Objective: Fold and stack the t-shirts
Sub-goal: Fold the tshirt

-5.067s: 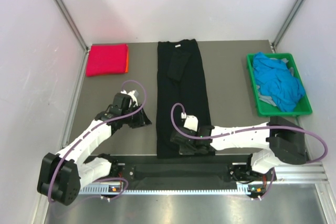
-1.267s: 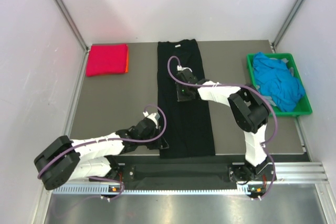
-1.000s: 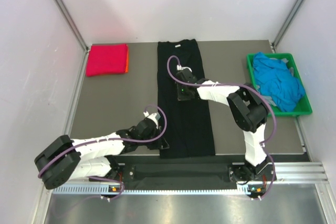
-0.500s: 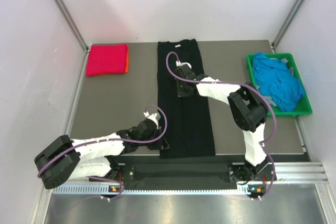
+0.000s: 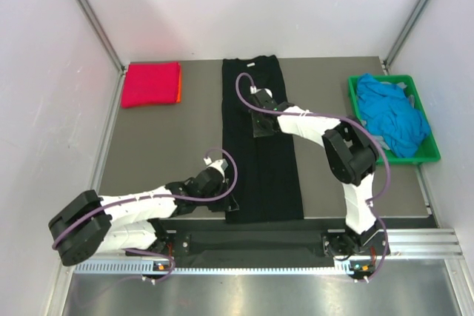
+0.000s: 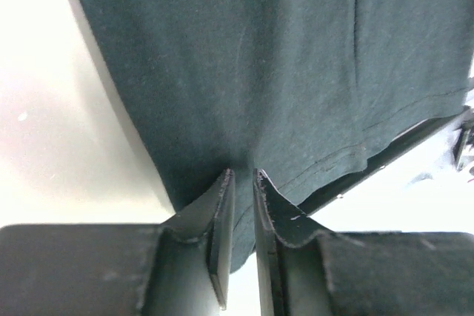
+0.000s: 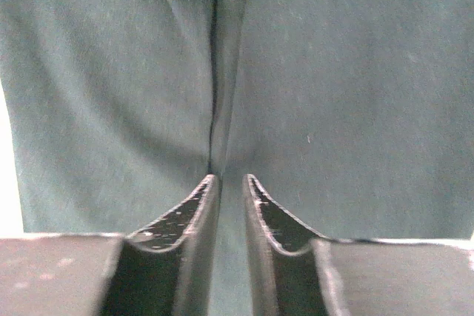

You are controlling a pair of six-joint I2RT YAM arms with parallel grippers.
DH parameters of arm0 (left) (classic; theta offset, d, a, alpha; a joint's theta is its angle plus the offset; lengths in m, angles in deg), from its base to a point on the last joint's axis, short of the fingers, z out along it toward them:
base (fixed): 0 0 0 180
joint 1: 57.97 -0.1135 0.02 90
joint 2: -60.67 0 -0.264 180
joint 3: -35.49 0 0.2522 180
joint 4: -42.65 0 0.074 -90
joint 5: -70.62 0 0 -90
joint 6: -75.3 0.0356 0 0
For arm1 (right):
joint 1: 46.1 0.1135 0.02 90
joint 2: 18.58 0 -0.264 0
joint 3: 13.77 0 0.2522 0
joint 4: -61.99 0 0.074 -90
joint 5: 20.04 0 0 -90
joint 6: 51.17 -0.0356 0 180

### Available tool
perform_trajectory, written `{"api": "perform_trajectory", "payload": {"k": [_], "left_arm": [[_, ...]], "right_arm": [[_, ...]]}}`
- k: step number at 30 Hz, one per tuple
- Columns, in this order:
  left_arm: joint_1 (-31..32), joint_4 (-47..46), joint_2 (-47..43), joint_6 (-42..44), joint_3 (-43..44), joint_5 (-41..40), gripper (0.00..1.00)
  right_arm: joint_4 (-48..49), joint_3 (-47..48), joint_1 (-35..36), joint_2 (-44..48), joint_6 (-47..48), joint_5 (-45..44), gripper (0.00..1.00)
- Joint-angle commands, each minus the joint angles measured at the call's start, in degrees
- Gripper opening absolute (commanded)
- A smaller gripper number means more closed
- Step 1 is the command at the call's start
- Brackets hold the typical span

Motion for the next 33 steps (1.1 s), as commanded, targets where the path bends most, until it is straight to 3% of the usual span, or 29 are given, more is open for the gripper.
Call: {"api": "perform_trajectory", "payload": {"k": [1, 7, 8, 9, 12, 19, 21, 27, 33], "left_arm": [[0.41, 6.95, -1.68, 2.33, 4.93, -2.18, 0.22], [0.41, 19.6, -4.23, 6.55, 14.6, -7.89, 0.23], [0.32, 21.71, -4.75, 7.34, 15.23, -7.37, 0.24], [0.32, 22.34, -5.2, 9.09, 15.58, -6.67, 0.24], [0.32, 22.26, -6.6, 9.46, 14.71, -2.82, 0.21], [0.49, 14.53, -4.59, 7.08, 10.41, 4.15, 0.0], [0.5, 13.91, -2.57, 6.91, 9.61, 3.62, 0.0], [0.67, 10.22, -0.19, 4.89, 5.75, 3.7, 0.0], [1.99, 11.45, -0.45, 2.87, 4.95, 1.69, 0.0]], "right_arm": [[-2.87, 0.81, -0.71, 8.33, -1.58, -0.87, 0.23], [-8.06, -11.12, -0.88, 20.2, -5.62, 1.67, 0.26], [-8.15, -13.84, -0.97, 21.96, -6.68, 1.94, 0.23], [-7.98, -19.44, -1.24, 25.81, -8.69, 2.55, 0.1], [-9.29, -28.94, -1.24, 32.84, -11.6, 4.39, 0.01], [-11.77, -44.09, -0.19, 47.45, -18.72, 5.98, 0.0], [-11.32, -47.35, 0.43, 50.18, -21.09, 7.12, 0.0], [-7.63, -52.97, 4.46, 47.66, -26.45, 6.86, 0.0], [-11.22, -52.1, 9.57, 41.94, -31.2, 1.95, 0.0]]}}
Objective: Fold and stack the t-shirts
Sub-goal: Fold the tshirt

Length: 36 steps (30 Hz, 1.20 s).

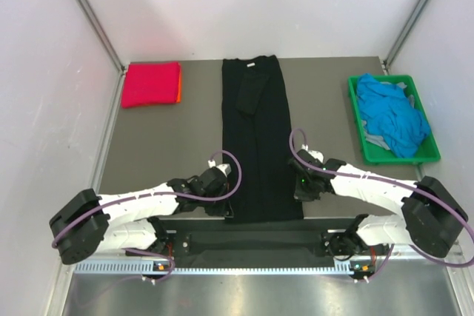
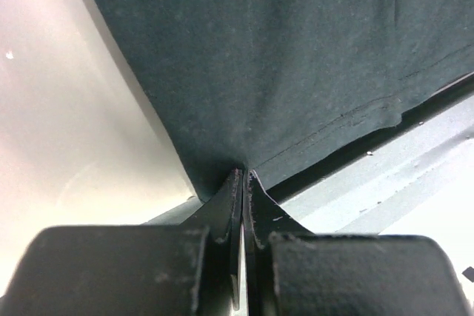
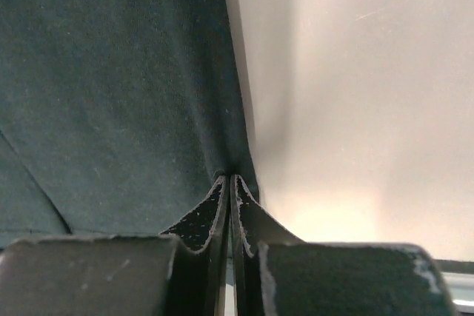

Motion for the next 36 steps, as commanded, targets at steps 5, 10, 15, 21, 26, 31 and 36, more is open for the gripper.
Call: {"api": "perform_trajectory", "payload": {"k": [5, 10, 15, 21, 26, 31, 36], "left_arm": [[0.92, -1.64, -4.2, -2.45, 1.24, -0.81, 0.0], [1.01, -1.72, -5.88, -2.98, 2.56, 0.51, 0.0], [1.18, -1.55, -4.65, -3.5, -0.06, -0.89, 0.0], [2.06, -4.97, -2.46, -4.91, -3.94, -1.6, 0.0], [2.59, -3.14, -1.39, -4.47, -3.24, -2.91, 0.0], [3.29, 1.96, -5.97, -4.82, 0.19, -4.76, 0.0], [3.47, 5.39, -11.76, -4.74, 1.77, -4.85, 0.03]], "right_arm": [[-5.31, 2.1, 4.53, -2.63, -5.66, -4.04, 0.0], [-8.21, 4.82, 5.93, 0.62, -5.58, -4.39, 0.0], [-7.07, 1.41, 9.0, 0.97, -8.64, -3.16, 0.0], [-6.1, -0.54, 10.68, 0.62, -9.97, -3.25, 0.0], [-9.61, 1.39, 10.86, 0.62, -9.71, -5.62, 0.0], [-12.69, 4.39, 10.86, 3.96, -9.09, -6.15, 0.0], [-11.13, 0.97, 11.39, 5.02, -10.41, -4.66, 0.0]]}}
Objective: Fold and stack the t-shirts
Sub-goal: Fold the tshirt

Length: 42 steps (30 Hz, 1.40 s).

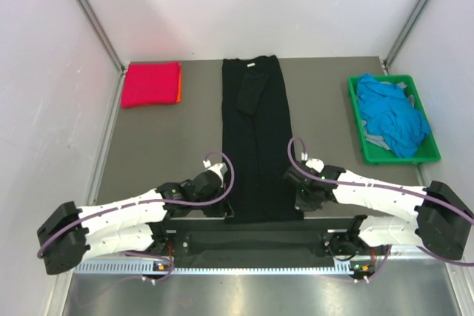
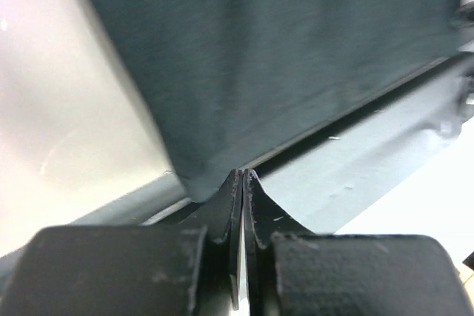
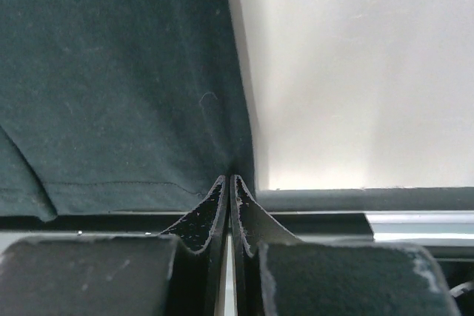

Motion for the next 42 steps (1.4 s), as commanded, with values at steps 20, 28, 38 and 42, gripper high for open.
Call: {"api": "perform_trajectory", "payload": {"k": [20, 28, 38, 42], "left_arm": [[0.3, 2.53, -8.85, -2.45, -5.0, -2.25, 0.31], [0.3, 0.15, -7.88, -3.6, -7.46, -1.9, 0.36], [0.3, -3.62, -6.56, -4.91, -9.31, -1.9, 0.38], [0.3, -4.59, -6.56, -5.09, -9.57, -1.99, 0.37]], "right_arm": [[-3.61, 0.33, 1.47, 6.99, -0.68, -0.09, 0.19], [-1.16, -5.99, -1.17, 14.01, -2.0, 2.98, 0.31], [2.89, -9.51, -1.79, 15.78, -4.81, 4.39, 0.36], [3.42, -11.09, -1.79, 16.92, -6.48, 4.04, 0.36]]}}
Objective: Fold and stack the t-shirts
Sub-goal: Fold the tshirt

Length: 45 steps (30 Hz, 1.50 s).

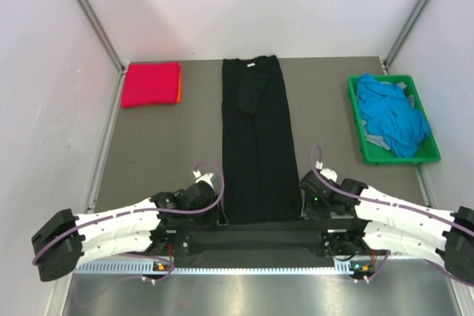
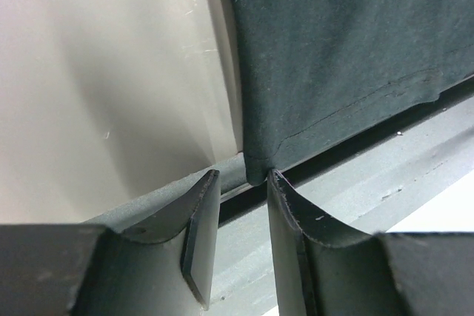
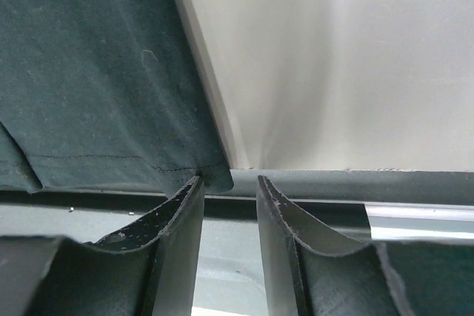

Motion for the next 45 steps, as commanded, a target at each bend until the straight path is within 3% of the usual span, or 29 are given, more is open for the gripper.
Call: {"api": "perform_trajectory", "payload": {"k": [1, 7, 10, 15, 18, 28, 33, 39, 45], "left_arm": [[0.26, -4.13, 0.15, -0.81, -0.46, -0.63, 0.37], [0.26, -6.59, 0.24, -1.07, -0.63, -0.1, 0.34], [0.26, -6.68, 1.03, -0.89, -0.28, -0.1, 0.27], [0.26, -7.3, 2.43, -0.89, -0.02, 0.25, 0.12], [0.17, -6.77, 2.87, -0.98, 0.51, -0.1, 0.01], [0.17, -6.32, 0.86, -1.6, 3.41, -0.46, 0.0], [-0.01, -3.27, 1.99, 0.33, 8.84, -6.25, 0.0], [-6.32, -0.88, 9.72, 5.51, 16.15, -3.81, 0.0], [-19.67, -1.5, 19.72, 14.2, 25.36, 3.57, 0.0]], "right_arm": [[3.05, -1.17, -0.45, 2.1, -2.44, 0.24, 0.36], [4.63, -2.58, -0.45, 2.9, -3.76, 0.33, 0.35], [4.55, -3.02, -0.45, 3.25, -4.37, -0.29, 0.31], [3.67, -2.76, -0.45, 4.74, -4.46, -1.78, 0.17], [3.76, -2.23, -0.45, 4.83, -4.11, -1.78, 0.0], [4.11, 1.02, -0.45, 6.85, 0.63, -3.01, 0.0], [4.2, 7.07, -0.45, 2.83, 6.94, -5.46, 0.0], [5.68, 15.95, -3.78, -5.08, 18.64, -6.1, 0.0], [11.13, 24.73, -14.14, -14.21, 33.04, 1.63, 0.0]]}}
